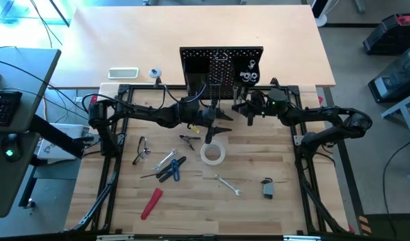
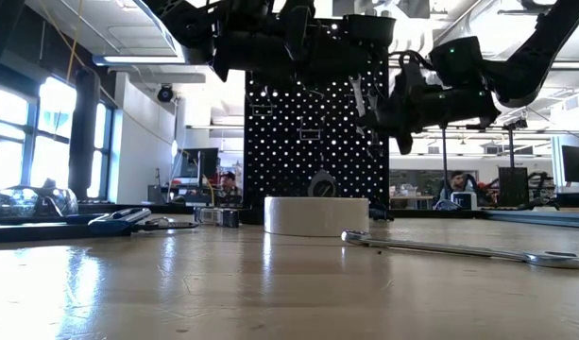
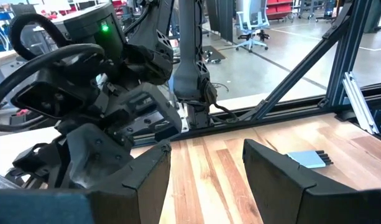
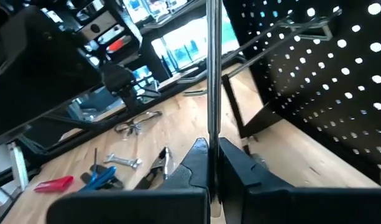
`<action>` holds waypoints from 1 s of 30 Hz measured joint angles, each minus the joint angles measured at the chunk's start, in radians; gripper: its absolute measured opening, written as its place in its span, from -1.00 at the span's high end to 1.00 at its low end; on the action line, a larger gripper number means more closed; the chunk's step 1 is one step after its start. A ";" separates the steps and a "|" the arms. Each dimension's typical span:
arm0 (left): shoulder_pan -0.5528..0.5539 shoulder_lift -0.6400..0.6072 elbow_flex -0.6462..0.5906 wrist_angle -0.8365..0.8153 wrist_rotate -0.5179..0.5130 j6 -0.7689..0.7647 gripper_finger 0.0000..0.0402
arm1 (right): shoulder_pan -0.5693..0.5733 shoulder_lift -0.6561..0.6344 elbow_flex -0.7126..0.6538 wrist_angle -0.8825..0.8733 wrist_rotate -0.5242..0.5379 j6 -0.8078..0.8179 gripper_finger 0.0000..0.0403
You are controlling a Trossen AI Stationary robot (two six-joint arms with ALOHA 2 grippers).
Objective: Hang tools onto peg board
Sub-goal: Hang the silver wrench on the peg board
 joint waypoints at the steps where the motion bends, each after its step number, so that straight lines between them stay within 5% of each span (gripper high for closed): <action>1: 0.000 0.000 0.000 0.000 -0.001 0.000 0.04 | 0.000 0.000 0.000 0.001 0.004 0.000 0.99; 30: 0.001 0.000 0.000 0.011 -0.013 0.007 0.04 | -0.063 0.007 0.074 -0.105 0.042 -0.032 0.99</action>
